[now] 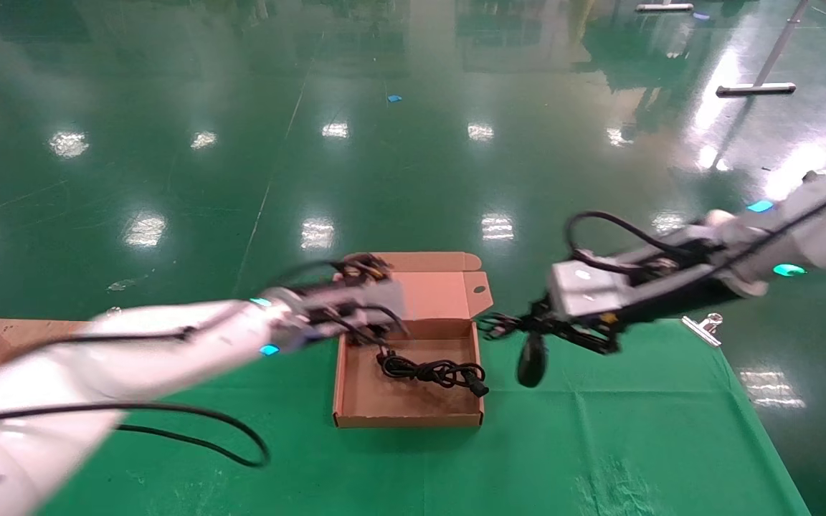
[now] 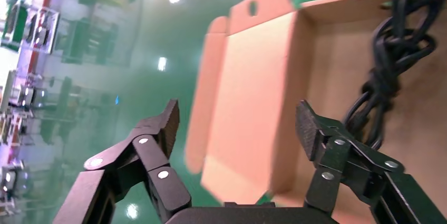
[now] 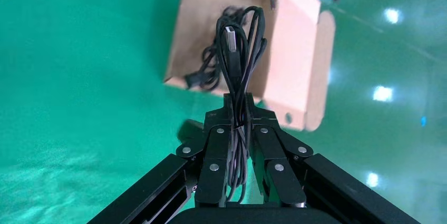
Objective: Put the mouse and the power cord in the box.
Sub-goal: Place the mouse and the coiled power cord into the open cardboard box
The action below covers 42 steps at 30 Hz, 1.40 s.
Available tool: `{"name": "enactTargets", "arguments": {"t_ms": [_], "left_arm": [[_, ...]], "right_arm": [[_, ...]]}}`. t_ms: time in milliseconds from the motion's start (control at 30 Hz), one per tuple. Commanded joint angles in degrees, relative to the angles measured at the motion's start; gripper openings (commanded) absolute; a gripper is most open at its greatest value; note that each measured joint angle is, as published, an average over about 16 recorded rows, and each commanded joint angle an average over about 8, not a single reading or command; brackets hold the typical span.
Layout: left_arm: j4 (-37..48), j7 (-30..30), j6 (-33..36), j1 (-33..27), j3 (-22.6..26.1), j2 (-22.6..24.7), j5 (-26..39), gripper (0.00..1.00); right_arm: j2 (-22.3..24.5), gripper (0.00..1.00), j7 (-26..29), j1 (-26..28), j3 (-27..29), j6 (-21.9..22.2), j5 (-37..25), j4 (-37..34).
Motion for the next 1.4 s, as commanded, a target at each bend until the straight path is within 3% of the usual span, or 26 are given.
{"name": "enactTargets", "arguments": {"t_ms": [33, 333, 500, 633, 833, 1033, 1333, 1367, 1400], "left_arm": [[-1.31, 0.53, 2.11, -0.7, -1.41, -2.57, -2.12, 1.0], [-19.33, -2.07, 5.59, 3.36, -6.75, -22.96, -9.91, 1.0], [-27.97, -4.78, 5.02, 6.74, -8.13, -32.11, -12.87, 1.0], [-32.36, -6.08, 3.48, 9.33, -8.58, -36.85, -14.24, 1.0], [-35.73, -6.56, 1.3, 11.95, -8.67, -40.27, -14.91, 1.0], [-35.1, -6.12, 1.11, 12.83, -8.4, -40.84, -14.72, 1.0], [-31.61, -4.9, 2.78, 12.04, -8.05, -38.76, -14.06, 1.0], [-31.41, -4.76, 2.95, 12.0, -8.11, -38.68, -14.13, 1.0], [-31.26, -4.64, 3.09, 11.97, -8.16, -38.63, -14.2, 1.0]], "right_arm": [[-1.38, 0.0, 0.68, 0.2, -0.22, 0.72, -0.34, 0.45], [-11.93, 0.0, 1.39, 0.26, -2.59, 7.43, -1.67, -3.31], [-13.72, 0.0, 3.01, -1.86, -6.96, 11.62, 1.17, -0.15], [-13.97, 0.0, 6.14, -3.96, -12.92, 16.73, 4.17, 4.73], [-14.01, 0.0, 9.83, -7.84, -22.22, 28.67, 8.29, 10.28], [-13.9, 0.0, 11.67, -10.97, -29.86, 40.41, 10.62, 11.4], [-13.63, 0.01, 13.37, -13.54, -37.45, 46.55, 13.35, 6.98], [-13.61, 0.06, 13.4, -13.76, -37.99, 46.88, 13.63, 6.35], [-13.58, 0.18, 13.41, -13.94, -38.45, 47.18, 13.89, 5.77]]}}
